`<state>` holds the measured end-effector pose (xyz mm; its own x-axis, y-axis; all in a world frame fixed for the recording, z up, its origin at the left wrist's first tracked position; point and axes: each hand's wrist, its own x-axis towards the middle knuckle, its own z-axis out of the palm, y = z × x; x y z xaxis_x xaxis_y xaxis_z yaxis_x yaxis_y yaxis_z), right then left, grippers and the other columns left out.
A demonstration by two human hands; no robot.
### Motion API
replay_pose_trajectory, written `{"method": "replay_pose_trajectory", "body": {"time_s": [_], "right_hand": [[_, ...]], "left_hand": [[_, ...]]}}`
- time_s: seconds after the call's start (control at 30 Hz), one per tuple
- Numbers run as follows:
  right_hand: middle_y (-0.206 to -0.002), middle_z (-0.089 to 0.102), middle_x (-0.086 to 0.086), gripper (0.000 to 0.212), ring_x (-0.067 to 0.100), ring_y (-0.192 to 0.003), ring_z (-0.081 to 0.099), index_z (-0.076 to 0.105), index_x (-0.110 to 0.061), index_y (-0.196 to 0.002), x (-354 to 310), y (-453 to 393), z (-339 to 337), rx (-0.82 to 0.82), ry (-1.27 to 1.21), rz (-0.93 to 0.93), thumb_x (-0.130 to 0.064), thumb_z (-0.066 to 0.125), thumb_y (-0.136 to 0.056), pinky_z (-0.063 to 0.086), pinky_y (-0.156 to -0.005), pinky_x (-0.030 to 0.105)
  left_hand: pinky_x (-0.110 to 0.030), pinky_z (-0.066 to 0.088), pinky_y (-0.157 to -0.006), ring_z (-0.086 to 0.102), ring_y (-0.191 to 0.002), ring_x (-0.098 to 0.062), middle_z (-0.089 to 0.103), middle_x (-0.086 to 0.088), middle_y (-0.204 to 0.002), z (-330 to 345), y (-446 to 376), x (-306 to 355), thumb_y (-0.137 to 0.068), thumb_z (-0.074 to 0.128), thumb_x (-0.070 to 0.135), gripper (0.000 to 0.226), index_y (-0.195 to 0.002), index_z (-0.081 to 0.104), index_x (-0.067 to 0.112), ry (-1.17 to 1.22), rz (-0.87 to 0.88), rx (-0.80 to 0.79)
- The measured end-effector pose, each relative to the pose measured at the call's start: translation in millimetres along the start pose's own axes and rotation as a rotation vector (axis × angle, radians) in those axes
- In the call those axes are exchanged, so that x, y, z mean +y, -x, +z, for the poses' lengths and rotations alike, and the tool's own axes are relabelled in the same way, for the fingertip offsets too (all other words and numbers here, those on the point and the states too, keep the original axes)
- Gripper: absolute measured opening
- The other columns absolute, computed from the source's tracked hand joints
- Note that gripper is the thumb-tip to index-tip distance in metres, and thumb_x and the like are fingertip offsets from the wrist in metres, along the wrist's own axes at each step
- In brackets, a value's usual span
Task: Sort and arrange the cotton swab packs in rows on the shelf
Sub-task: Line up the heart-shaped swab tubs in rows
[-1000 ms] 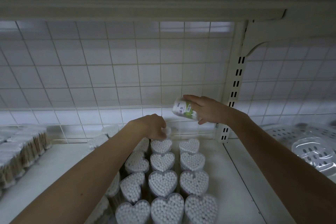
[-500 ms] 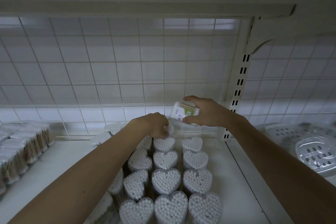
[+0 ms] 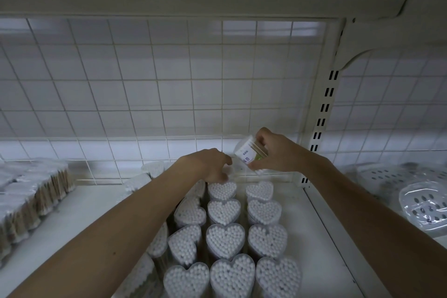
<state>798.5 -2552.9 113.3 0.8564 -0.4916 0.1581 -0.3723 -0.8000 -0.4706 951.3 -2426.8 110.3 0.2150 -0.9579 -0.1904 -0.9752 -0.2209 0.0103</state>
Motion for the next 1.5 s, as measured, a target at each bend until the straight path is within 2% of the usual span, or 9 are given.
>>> {"method": "replay_pose_trajectory", "body": {"time_s": [0.13, 0.23, 0.4, 0.57, 0.7, 0.87, 1.1, 1.37, 1.5], "right_hand": [[-0.084, 0.051, -0.008, 0.063, 0.01, -0.068, 0.052, 0.029, -0.027, -0.116, 1.5, -1.7, 1.6, -0.024, -0.002, -0.049, -0.028, 0.074, -0.073, 0.036, -0.054, 0.016], [-0.109, 0.053, -0.004, 0.073, 0.013, -0.093, 0.052, 0.024, -0.041, -0.138, 2.3, -1.8, 1.1, -0.054, 0.012, -0.069, -0.032, 0.067, -0.08, 0.043, -0.078, 0.026], [-0.097, 0.058, -0.002, 0.049, 0.019, -0.084, 0.058, 0.038, -0.035, -0.114, 1.0, -0.5, 4.2, 0.001, -0.007, -0.086, -0.03, 0.07, -0.077, 0.047, -0.068, 0.03], [-0.091, 0.057, -0.001, 0.06, 0.012, -0.073, 0.058, 0.034, -0.031, -0.11, 3.9, -3.1, 5.3, -0.004, 0.074, -0.058, -0.03, 0.078, -0.07, 0.041, -0.054, 0.019], [-0.105, 0.057, -0.001, 0.073, 0.017, -0.089, 0.058, 0.036, -0.026, -0.127, 8.7, -5.3, 8.9, -0.083, 0.074, -0.032, -0.03, 0.08, -0.069, 0.046, -0.068, 0.024], [-0.098, 0.059, -0.003, 0.048, 0.01, -0.08, 0.059, 0.043, -0.033, -0.103, 22.4, -6.0, 21.1, -0.171, 0.017, 0.029, -0.022, 0.078, -0.071, 0.048, -0.064, 0.024], [-0.111, 0.057, -0.008, 0.038, 0.006, -0.092, 0.056, 0.049, -0.039, -0.108, 32.7, -11.1, 29.1, -0.261, -0.009, 0.134, -0.019, 0.062, -0.079, 0.044, -0.07, 0.02], [-0.124, 0.054, -0.004, 0.057, 0.011, -0.099, 0.051, 0.049, -0.023, -0.129, 23.3, -13.4, 31.5, -0.241, 0.088, 0.205, -0.059, 0.051, -0.085, 0.039, -0.079, 0.026], [-0.136, 0.049, 0.001, 0.056, 0.015, -0.112, 0.051, 0.047, -0.021, -0.133, 22.8, -11.3, 33.2, -0.23, 0.054, 0.18, -0.053, 0.054, -0.087, 0.039, -0.085, 0.025]], "left_hand": [[-0.026, 0.037, -0.083, 0.049, -0.117, -0.023, 0.045, -0.006, -0.137, 1.2, -0.2, -1.4, -0.092, 0.051, 0.035, 0.052, -0.14, 0.036, 0.023, 0.006, -0.001, 0.003], [-0.028, 0.039, -0.087, 0.049, -0.117, -0.023, 0.045, -0.006, -0.137, 1.9, -0.4, -1.6, -0.092, 0.051, 0.035, 0.052, -0.14, 0.036, 0.024, 0.011, -0.005, 0.003], [-0.03, 0.04, -0.09, 0.048, -0.119, -0.024, 0.044, -0.007, -0.138, 3.1, -1.3, -1.6, -0.092, 0.05, 0.035, 0.053, -0.141, 0.035, 0.023, 0.01, -0.012, 0.003], [-0.029, 0.04, -0.087, 0.049, -0.118, -0.025, 0.044, -0.007, -0.138, 3.0, 0.1, -2.0, -0.092, 0.051, 0.035, 0.052, -0.14, 0.036, 0.025, 0.022, -0.016, 0.013], [-0.031, 0.04, -0.09, 0.047, -0.121, -0.025, 0.042, -0.007, -0.14, 2.0, 0.6, -1.3, -0.092, 0.05, 0.034, 0.052, -0.141, 0.036, 0.023, 0.02, -0.008, 0.011], [-0.033, 0.038, -0.096, 0.041, -0.127, -0.023, 0.038, -0.004, -0.144, 2.1, 0.4, -1.6, -0.092, 0.048, 0.035, 0.052, -0.141, 0.035, 0.022, 0.009, 0.005, 0.004], [-0.032, 0.037, -0.096, 0.039, -0.128, -0.023, 0.037, -0.004, -0.144, 3.5, -1.7, -1.9, -0.092, 0.047, 0.036, 0.053, -0.141, 0.035, 0.022, 0.016, 0.004, -0.006], [-0.033, 0.037, -0.097, 0.041, -0.126, -0.024, 0.039, -0.004, -0.143, 4.4, -2.4, -2.6, -0.093, 0.044, 0.042, 0.052, -0.14, 0.036, 0.023, 0.029, -0.01, -0.01], [-0.03, 0.035, -0.093, 0.042, -0.125, -0.024, 0.041, -0.005, -0.141, 2.1, -2.1, -2.2, -0.095, 0.04, 0.04, 0.048, -0.139, 0.04, 0.02, 0.015, -0.003, -0.005]]}}
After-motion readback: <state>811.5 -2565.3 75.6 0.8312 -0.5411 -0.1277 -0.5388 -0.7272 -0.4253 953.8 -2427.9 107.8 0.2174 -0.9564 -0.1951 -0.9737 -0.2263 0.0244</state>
